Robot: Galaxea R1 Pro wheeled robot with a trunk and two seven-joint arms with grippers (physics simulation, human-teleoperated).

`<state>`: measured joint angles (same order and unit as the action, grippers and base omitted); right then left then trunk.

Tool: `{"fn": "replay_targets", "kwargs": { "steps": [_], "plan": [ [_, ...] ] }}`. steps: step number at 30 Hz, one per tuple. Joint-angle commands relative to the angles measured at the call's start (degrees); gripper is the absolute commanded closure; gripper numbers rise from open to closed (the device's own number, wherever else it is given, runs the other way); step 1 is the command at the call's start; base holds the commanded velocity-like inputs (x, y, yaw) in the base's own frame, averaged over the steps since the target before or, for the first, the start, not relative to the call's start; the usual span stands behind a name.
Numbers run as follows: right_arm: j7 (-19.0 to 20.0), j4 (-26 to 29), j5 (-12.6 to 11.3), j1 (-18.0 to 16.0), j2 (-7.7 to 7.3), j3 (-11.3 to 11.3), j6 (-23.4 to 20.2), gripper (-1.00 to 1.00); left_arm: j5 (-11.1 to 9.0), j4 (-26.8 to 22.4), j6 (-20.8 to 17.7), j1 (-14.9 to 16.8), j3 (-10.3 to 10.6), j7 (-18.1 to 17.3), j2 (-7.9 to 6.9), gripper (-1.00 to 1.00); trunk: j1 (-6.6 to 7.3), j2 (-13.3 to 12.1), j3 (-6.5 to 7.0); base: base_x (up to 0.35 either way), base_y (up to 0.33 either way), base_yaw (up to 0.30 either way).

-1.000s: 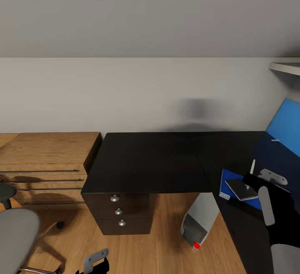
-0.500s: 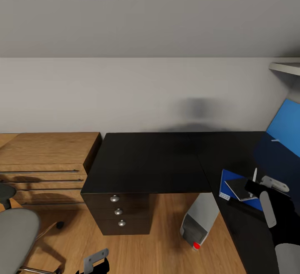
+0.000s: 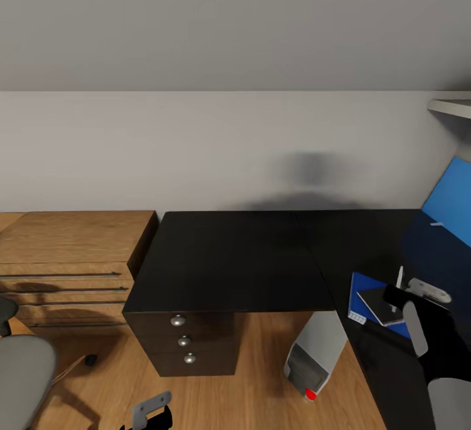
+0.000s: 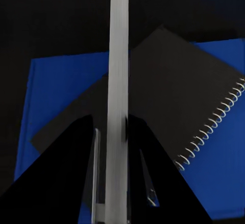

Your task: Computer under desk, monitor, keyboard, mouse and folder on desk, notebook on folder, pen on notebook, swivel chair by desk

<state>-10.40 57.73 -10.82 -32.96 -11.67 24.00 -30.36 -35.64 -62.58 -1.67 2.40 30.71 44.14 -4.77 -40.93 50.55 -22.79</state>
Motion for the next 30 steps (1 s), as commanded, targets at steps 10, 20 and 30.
{"fn": "replay_targets", "kwargs": {
  "steps": [10, 20, 30],
  "plan": [
    [-0.41, -9.04, 4.34, -4.11, -0.02, -0.01, 4.95, 1.0, -0.13, 0.04, -0.18, 0.06, 0.23, 0.42, -0.03, -1.0, -0.01, 0.05, -0.07, 0.002, 0.0, 0.0],
    [-0.41, -10.03, 4.82, -4.59, -0.02, 0.0, 5.38, 1.0, -0.13, 0.1, -0.18, 0.06, 0.23, 0.42, 0.02, -1.0, -0.01, 0.05, -0.07, 0.0, 0.0, 0.0],
    [-0.46, -13.04, 4.94, -5.95, -0.09, 0.0, 6.05, 1.0, -0.05, 0.18, -0.18, 0.06, 0.23, 0.42, 0.01, -1.0, -0.01, 0.05, -0.07, 0.0, 0.0, 0.0]
  ]
}}
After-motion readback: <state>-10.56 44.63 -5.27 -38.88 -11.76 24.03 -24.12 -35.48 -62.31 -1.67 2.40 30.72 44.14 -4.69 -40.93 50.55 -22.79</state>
